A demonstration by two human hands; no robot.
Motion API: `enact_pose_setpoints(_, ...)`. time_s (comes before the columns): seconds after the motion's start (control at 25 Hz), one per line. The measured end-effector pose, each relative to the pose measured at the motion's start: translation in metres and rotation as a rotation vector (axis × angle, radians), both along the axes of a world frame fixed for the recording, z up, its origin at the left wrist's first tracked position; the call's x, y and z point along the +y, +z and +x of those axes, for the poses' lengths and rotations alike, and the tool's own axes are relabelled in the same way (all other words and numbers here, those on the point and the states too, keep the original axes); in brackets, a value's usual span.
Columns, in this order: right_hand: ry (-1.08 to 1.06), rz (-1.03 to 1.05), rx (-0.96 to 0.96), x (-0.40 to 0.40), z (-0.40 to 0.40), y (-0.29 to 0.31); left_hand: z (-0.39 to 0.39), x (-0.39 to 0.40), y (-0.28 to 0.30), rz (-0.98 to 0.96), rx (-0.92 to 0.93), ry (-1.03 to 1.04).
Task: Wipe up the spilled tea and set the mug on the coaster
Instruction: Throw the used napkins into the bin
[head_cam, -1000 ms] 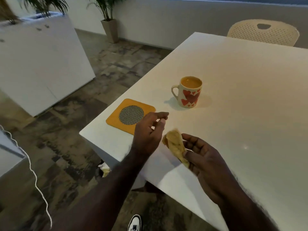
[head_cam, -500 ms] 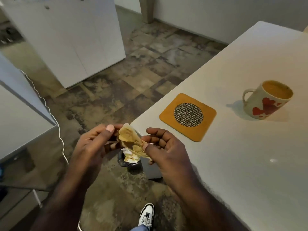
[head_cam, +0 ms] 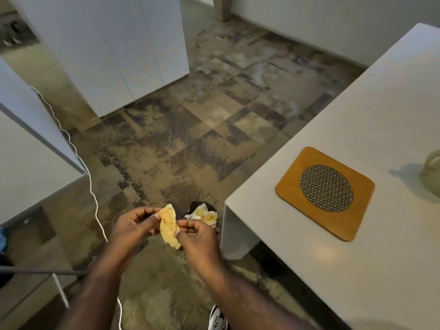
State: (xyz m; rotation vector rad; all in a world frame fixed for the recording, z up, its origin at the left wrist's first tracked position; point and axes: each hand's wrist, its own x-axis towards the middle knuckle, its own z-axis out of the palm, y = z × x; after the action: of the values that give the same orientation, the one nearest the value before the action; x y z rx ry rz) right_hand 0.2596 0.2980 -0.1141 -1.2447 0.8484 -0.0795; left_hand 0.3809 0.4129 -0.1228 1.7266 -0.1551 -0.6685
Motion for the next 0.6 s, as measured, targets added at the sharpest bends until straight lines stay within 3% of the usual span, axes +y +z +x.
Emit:
enact_pose_setpoints(0.24, -0.143, 0.181, 0.324, -0.024, 0.05, -0.102, 0.042, -0.032, -0.1, 0.355, 0.124, -0.14)
enact_pose_setpoints(0.36, -0.222, 0.22, 0.375, -0.03, 0.063, -0.128, 0.058, -0.051, -0.12, 0.451, 0.134, -0.207)
enact_pose_setpoints(0.52, -0.373, 0.372, 0.267, -0.044, 0.082, -0.135, 0.078, -0.073, -0.119, 0.369, 0.089, -0.143)
enact_pose_setpoints(0.6, -0.348, 0.322, 0.295, -0.049, 0.084, -0.137, 0.089, -0.076, -0.114, 0.372, 0.057, -0.085)
